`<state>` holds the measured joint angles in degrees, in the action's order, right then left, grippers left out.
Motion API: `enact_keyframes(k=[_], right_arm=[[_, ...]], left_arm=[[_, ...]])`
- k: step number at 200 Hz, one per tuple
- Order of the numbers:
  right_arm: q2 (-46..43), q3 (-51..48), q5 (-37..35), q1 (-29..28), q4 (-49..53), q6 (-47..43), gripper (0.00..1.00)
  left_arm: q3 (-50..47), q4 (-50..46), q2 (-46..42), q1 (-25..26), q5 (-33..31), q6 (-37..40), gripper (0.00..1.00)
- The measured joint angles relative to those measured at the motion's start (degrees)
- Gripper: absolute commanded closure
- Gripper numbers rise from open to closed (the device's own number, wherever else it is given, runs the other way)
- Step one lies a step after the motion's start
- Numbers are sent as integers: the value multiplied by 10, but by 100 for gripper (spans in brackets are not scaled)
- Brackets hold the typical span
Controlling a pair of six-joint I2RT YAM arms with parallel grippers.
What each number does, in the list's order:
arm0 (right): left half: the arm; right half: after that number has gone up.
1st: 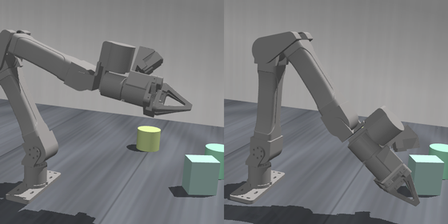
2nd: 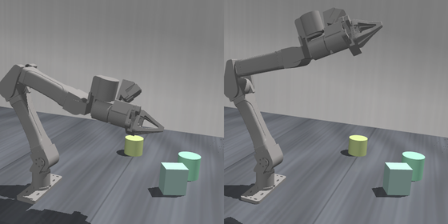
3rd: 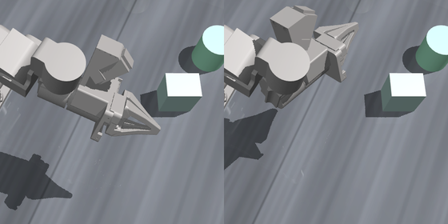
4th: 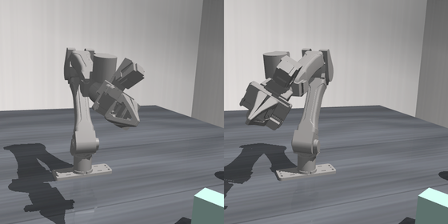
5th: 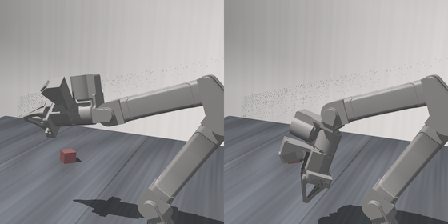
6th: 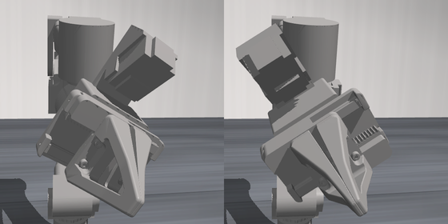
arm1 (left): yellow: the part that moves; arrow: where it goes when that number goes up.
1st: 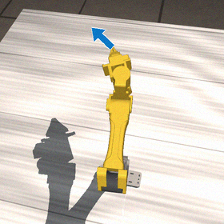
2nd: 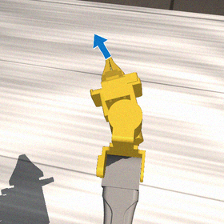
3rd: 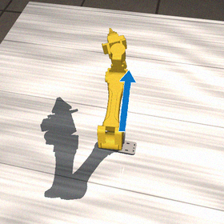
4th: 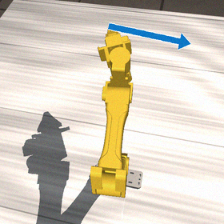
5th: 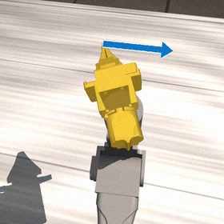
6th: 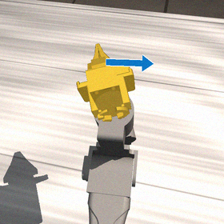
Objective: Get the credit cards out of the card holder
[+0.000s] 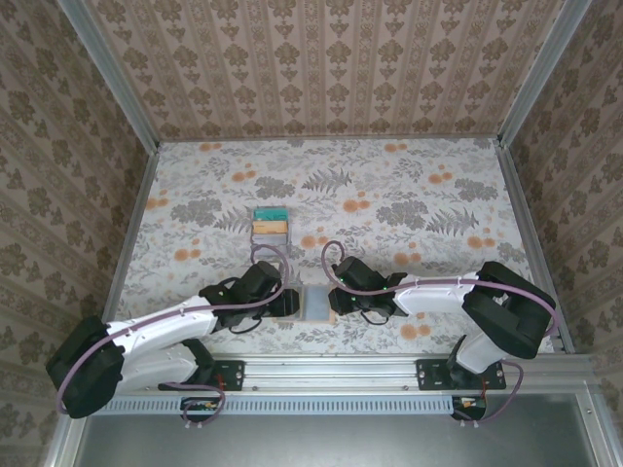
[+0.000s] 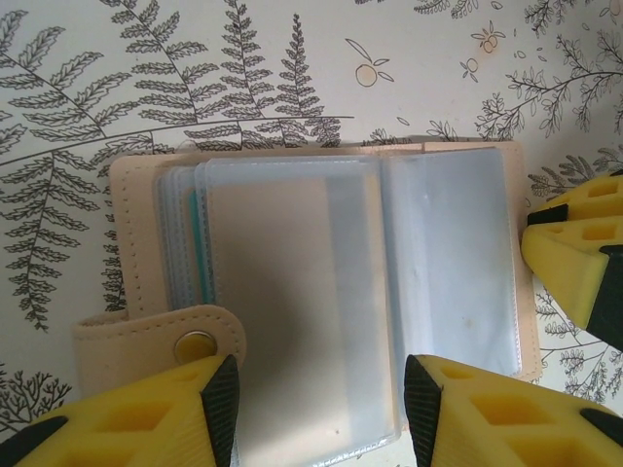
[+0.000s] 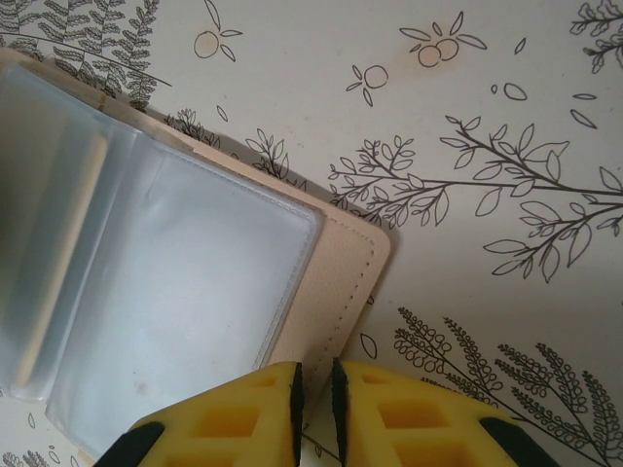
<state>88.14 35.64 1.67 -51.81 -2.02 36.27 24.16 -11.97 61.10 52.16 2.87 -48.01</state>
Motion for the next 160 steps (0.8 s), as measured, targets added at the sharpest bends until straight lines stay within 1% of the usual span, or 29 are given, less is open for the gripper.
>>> enact_keyframes(k=[160], right_arm=[[0, 0, 0, 0, -1, 5, 80]], left_arm=[[-13, 2, 1, 3, 19, -9, 48]])
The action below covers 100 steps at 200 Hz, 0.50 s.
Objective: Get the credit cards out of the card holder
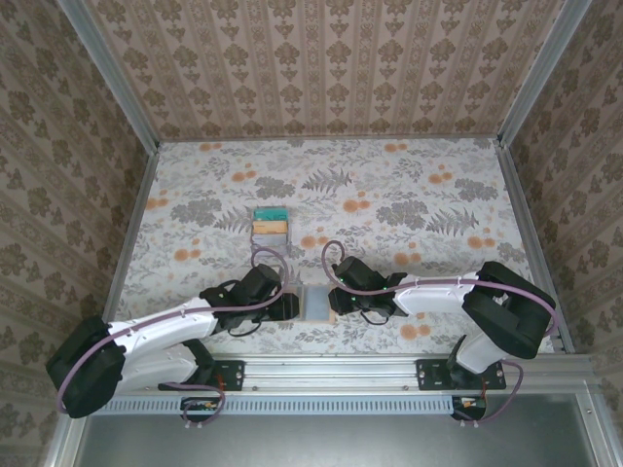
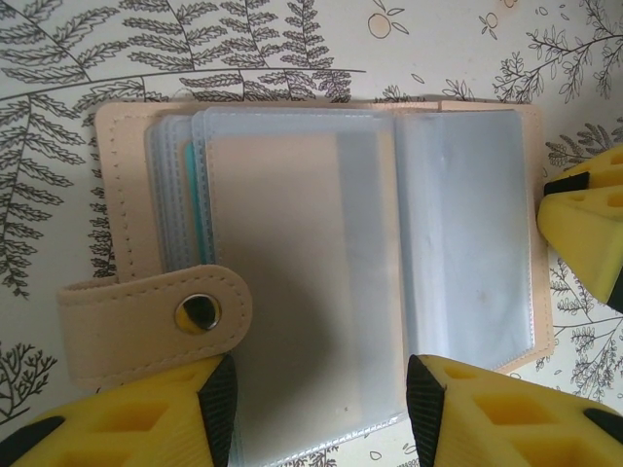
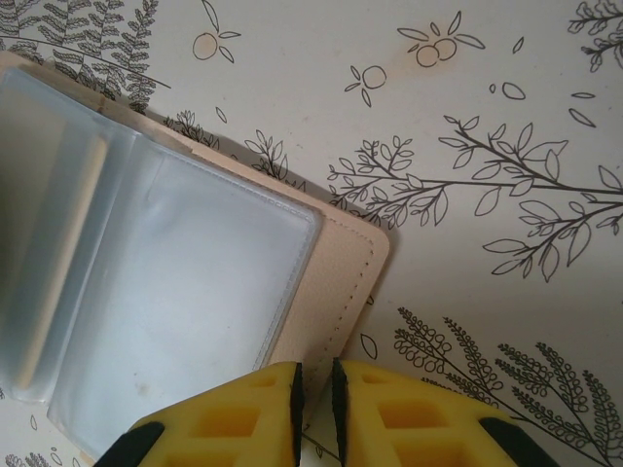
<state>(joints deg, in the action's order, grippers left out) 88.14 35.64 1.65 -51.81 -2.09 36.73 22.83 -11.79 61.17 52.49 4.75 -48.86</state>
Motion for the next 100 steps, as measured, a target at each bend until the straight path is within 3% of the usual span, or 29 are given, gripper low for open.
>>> enact_keyframes(k=[100], right_arm=[[0, 0, -4, -2, -1, 6, 79]], left_arm=[[5, 30, 26, 11, 5, 0, 45]])
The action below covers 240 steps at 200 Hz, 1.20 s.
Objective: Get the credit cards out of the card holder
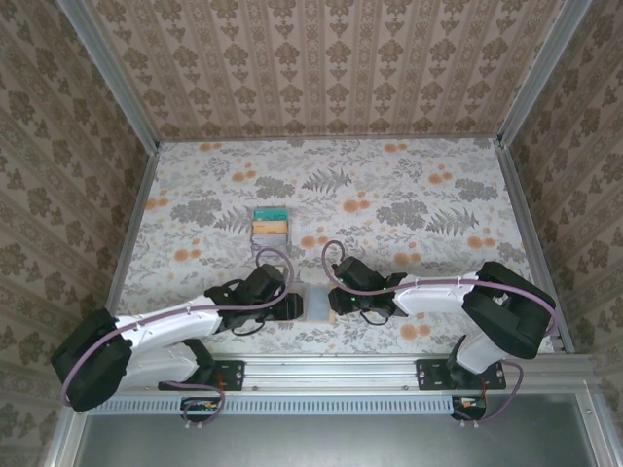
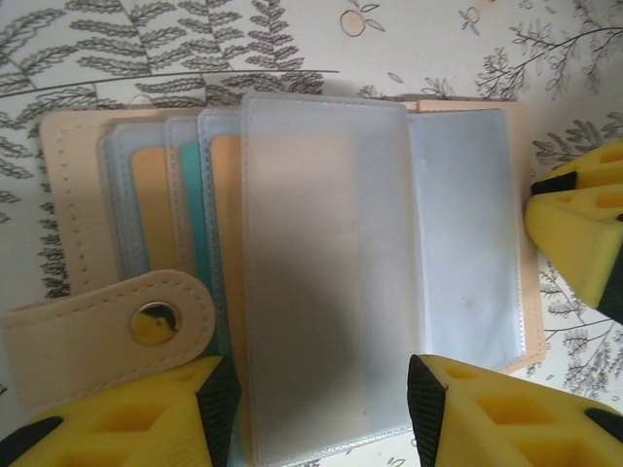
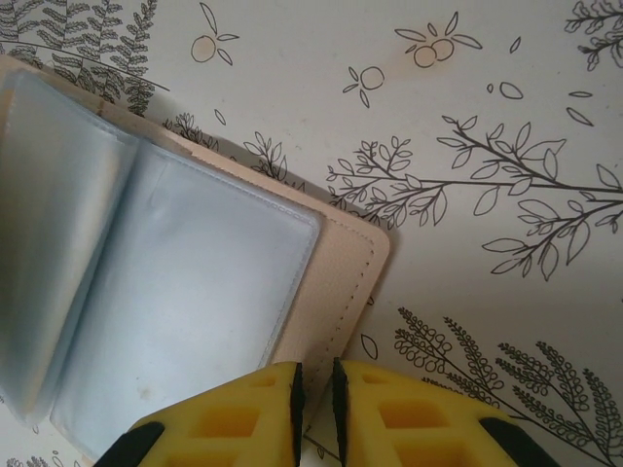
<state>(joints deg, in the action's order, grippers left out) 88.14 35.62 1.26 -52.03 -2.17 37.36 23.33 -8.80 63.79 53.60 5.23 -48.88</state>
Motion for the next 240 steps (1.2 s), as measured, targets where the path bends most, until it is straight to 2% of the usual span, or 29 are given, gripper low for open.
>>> enact_keyframes(k=[64, 96, 153, 240], right_arm=[[0, 0, 0, 0, 0, 2, 80], [0, 0, 0, 0, 0, 2, 80], [-13, -12, -11, 0, -6, 6, 79], [-116, -41, -41, 12, 2, 19, 75]], left_arm=[[-9, 38, -14, 0, 20, 0, 37], [-12, 56, -17, 1, 27, 0, 37], [-12, 120, -9, 23, 45, -6, 43], [-3, 165, 73, 45, 57, -6, 48]])
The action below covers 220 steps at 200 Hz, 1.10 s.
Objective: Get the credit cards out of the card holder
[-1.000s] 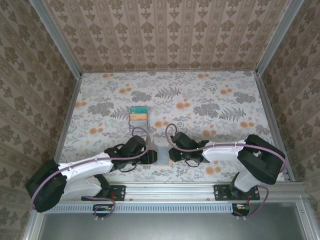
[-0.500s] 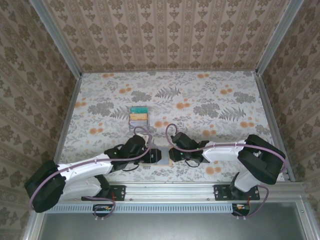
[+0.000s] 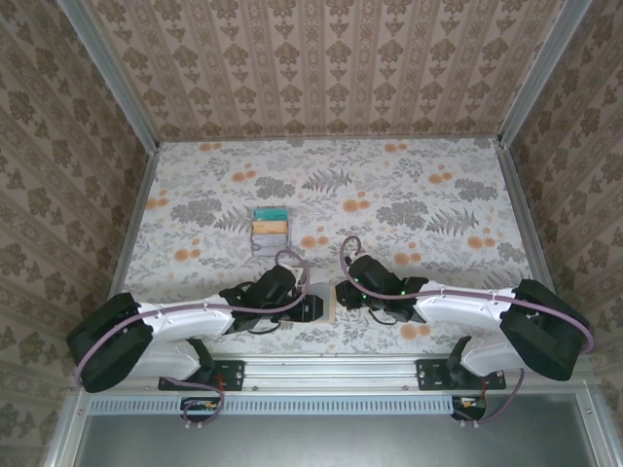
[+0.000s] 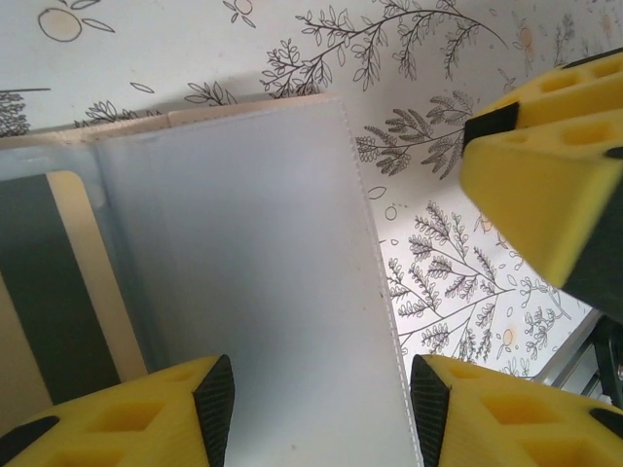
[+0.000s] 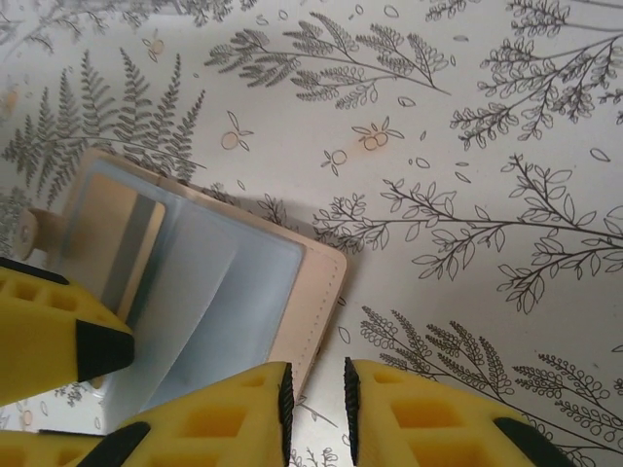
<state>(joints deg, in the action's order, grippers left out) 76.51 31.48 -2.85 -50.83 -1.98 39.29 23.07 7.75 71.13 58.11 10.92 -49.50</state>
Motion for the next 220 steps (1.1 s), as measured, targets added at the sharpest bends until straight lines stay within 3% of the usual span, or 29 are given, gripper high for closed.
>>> enact_keyframes(k=[37, 84, 112, 150, 220], right_arm=[[-1, 0, 3, 0, 0, 5, 74], [-15, 2, 18, -1, 0, 15, 72], [-20, 13, 33, -5, -1, 20, 72], [2, 29, 63, -20, -28, 50, 73], [122, 34, 119, -36, -144, 161, 77]], left_arm=[[3, -36, -54, -12, -13, 1, 51], [-30, -84, -165, -89, -17, 1, 54], [-59, -118, -201, -121, -16, 2, 61], [-78, -123, -201, -140, -3, 3, 70], [-88, -97, -154, -140, 6, 1, 81]])
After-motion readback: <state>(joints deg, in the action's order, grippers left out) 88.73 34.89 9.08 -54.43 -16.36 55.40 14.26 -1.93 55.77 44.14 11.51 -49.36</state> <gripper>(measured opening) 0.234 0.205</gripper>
